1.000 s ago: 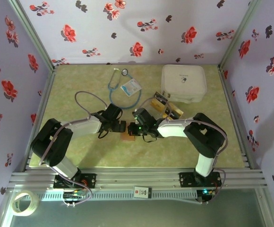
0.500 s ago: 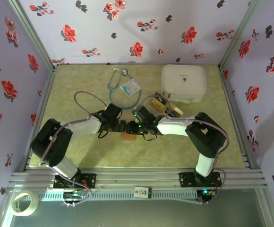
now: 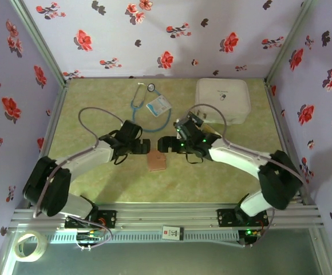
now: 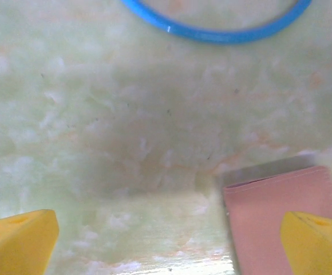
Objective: Put the credit cards into the card holder
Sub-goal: Close the button on the card holder, then reset both arms
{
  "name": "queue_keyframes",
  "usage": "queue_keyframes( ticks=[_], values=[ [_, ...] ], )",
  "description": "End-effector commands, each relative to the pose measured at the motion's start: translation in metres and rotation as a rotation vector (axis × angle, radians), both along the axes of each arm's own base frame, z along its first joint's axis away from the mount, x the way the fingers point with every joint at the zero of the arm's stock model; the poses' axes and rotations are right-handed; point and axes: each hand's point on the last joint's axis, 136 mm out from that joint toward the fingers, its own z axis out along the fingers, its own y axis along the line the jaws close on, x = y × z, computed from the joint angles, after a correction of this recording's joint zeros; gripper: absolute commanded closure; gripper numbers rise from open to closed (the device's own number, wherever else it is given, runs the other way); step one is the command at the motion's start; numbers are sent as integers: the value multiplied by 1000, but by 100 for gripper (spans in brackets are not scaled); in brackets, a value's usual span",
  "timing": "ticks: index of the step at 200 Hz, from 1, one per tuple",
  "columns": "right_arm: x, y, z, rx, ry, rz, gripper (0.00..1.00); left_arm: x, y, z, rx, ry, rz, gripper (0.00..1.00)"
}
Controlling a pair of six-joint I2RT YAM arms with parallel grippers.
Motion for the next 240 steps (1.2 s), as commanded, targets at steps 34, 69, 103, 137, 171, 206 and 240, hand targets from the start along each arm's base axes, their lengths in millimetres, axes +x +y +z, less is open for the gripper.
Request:
queue_keyframes(
  ticks=[34, 69, 103, 137, 171, 206, 240],
  values=[
    [0, -93, 4, -192, -172, -262, 1, -4, 14, 63, -170, -213, 19, 0],
    [15, -167, 53, -292, -394, -550, 1, 10, 43, 106, -106, -404, 59, 0],
    [28, -232, 98, -322, -577, -822, 1, 38, 71, 153, 30, -650, 104, 0],
    [41, -292, 103, -428, -608, -1000, 1, 70, 110, 160, 115, -691, 205, 0],
    [50, -342, 88, -517, -605, -1127, 1, 91, 143, 162, 207, -752, 254, 0],
    [44, -387, 54, -639, -526, -1236, 1, 94, 190, 145, 239, -764, 373, 0],
    [42, -400, 15, -742, -461, -1204, 1, 91, 204, 107, 301, -687, 360, 0]
  ],
)
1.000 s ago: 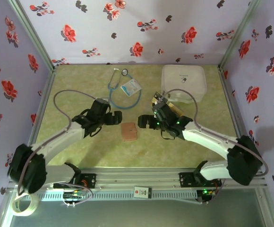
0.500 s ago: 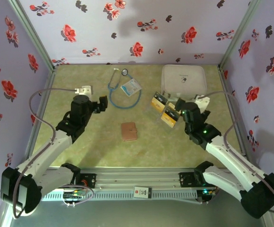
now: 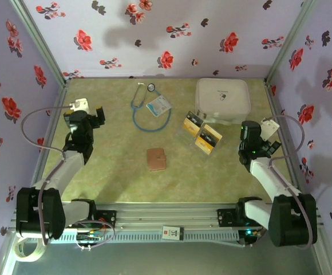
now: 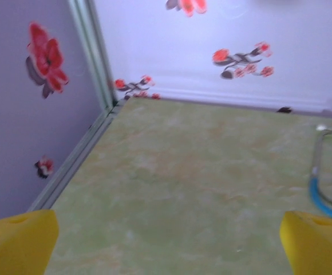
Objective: Put the credit cards into the card holder
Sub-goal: Reset both arms
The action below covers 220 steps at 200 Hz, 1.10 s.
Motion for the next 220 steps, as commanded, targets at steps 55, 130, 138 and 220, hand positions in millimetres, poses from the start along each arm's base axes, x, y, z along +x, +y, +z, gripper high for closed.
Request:
queue_keyframes(
  ticks=[55, 130, 138, 220],
  values=[
    [24, 8, -36, -61, 23, 125, 1, -11, 18, -89, 131, 129, 33, 0],
    [49, 54, -41, -52, -212, 453, 1, 1, -4, -117, 45, 58, -114, 0],
    [51, 62, -48, -37, -179, 501, 1, 4, -3, -117, 33, 61, -122, 0],
    [84, 71, -64, 30, -77, 601, 1, 9, 1, -122, -37, 93, -161, 0]
  ],
)
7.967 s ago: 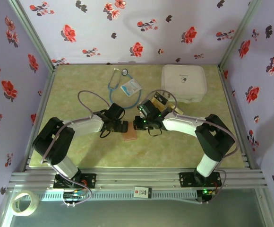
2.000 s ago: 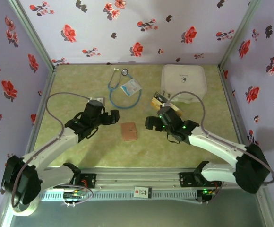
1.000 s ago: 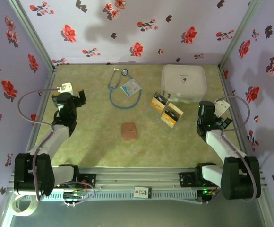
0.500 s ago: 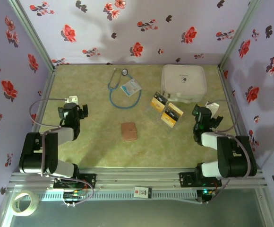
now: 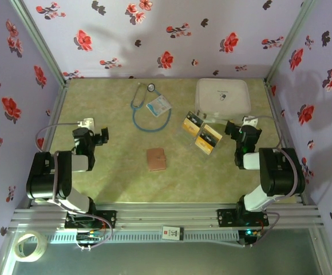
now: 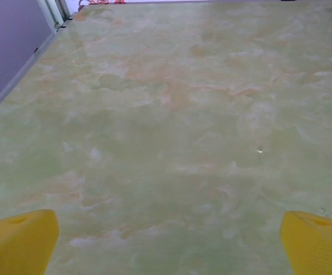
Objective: Put the credit cards into the card holder
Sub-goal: Reset both arms
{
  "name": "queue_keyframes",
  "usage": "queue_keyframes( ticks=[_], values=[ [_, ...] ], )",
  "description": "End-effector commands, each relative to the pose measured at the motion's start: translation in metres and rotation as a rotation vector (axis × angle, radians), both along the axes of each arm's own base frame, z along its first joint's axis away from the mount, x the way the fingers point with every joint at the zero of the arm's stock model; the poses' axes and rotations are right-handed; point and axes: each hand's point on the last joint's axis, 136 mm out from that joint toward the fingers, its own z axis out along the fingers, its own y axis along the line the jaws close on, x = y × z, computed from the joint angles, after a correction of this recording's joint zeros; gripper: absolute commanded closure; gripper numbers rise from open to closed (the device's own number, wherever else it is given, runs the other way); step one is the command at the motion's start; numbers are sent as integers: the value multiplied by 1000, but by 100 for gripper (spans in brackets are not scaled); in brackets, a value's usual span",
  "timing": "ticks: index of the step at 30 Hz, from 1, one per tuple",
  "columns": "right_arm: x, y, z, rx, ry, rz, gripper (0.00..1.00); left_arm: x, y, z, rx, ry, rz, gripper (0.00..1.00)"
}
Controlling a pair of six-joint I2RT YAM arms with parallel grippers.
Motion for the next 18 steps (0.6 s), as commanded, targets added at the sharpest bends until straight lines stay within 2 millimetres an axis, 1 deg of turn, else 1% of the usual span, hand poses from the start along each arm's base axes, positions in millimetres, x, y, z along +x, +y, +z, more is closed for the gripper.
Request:
queue_keyframes(
  ticks=[1, 2, 5, 7, 11, 14, 18],
  values=[
    [-6, 2, -5, -5, 13, 14, 1, 8, -2, 13, -19, -50, -15, 0],
    [-8, 0, -5, -10, 27, -12, 1, 8, -3, 14, -15, -55, -16, 0],
    [-7, 2, -4, -23, 6, -1, 1, 6, -4, 15, 19, -67, 0, 0],
    [-6, 4, -6, -17, 33, 7, 1, 4, -10, 17, 31, -77, -21, 0],
    [-5, 3, -6, -16, 29, 3, 1, 4, -10, 16, 28, -73, -20, 0],
    [0, 3, -11, 3, 55, 16, 1, 4, -10, 16, 28, -72, -20, 0],
    [-5, 5, -7, -5, 33, 29, 1, 4, -10, 16, 28, -73, -20, 0]
  ],
)
